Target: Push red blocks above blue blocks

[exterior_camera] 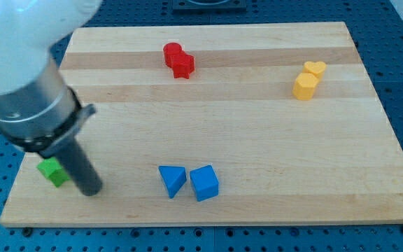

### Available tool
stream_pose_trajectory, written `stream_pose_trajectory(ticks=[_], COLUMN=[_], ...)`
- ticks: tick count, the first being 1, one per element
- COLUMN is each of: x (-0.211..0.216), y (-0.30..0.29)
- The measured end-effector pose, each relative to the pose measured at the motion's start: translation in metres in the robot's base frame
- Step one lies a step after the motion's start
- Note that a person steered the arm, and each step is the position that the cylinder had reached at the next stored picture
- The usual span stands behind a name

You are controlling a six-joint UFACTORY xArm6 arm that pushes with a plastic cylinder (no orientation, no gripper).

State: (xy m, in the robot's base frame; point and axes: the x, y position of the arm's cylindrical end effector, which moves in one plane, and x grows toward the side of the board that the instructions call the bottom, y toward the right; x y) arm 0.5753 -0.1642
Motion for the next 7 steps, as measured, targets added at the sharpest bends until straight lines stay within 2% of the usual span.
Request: stream_pose_trajectory(ticks=[1,3,5,7], x=[0.0,0.0,-0.004,-0.118], y=[0.051,0.111,0.072,0.08])
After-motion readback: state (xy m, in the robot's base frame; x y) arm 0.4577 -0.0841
